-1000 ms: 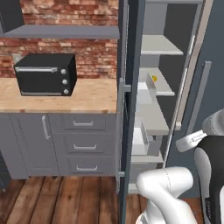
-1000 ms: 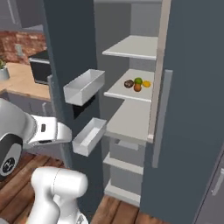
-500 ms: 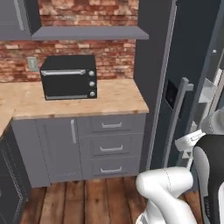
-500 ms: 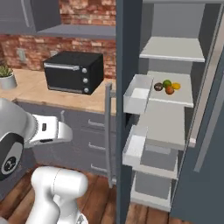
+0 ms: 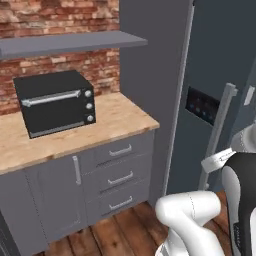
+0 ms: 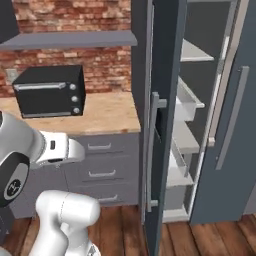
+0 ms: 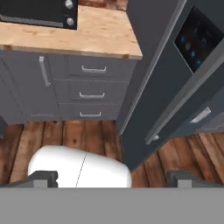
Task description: Take the mango and lime from the highest rack and move them to the second highest rack where the mango and potato are located, to maximize freezer space. Close the freezer door after rearranging.
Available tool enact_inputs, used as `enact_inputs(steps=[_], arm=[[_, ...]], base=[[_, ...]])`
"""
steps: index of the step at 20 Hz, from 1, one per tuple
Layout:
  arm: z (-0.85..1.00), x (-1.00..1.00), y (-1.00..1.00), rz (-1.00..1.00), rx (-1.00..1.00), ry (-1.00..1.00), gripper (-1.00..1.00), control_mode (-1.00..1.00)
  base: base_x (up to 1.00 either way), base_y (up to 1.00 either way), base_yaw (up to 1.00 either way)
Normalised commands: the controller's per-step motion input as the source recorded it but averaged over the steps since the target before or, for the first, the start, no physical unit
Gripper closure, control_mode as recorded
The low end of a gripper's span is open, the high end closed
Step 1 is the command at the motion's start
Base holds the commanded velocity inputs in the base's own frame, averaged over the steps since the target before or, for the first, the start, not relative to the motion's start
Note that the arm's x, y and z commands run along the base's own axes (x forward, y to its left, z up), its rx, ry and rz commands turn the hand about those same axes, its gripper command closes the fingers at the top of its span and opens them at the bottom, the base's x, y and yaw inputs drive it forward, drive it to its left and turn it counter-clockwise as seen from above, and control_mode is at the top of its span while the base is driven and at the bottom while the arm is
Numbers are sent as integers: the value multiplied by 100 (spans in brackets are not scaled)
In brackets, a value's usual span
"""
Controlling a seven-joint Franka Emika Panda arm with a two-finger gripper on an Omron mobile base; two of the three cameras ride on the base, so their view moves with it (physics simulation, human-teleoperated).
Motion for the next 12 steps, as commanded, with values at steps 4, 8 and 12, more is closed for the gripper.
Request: enact_inputs(steps=[4,8,12], arm=[[0,0,0,0,0,0,-100,100],[0,0,0,0,0,0,-100,100],[0,0,0,0,0,0,-100,100]], base=[[43,80,-64],[46,50,-58],[47,49,-57]])
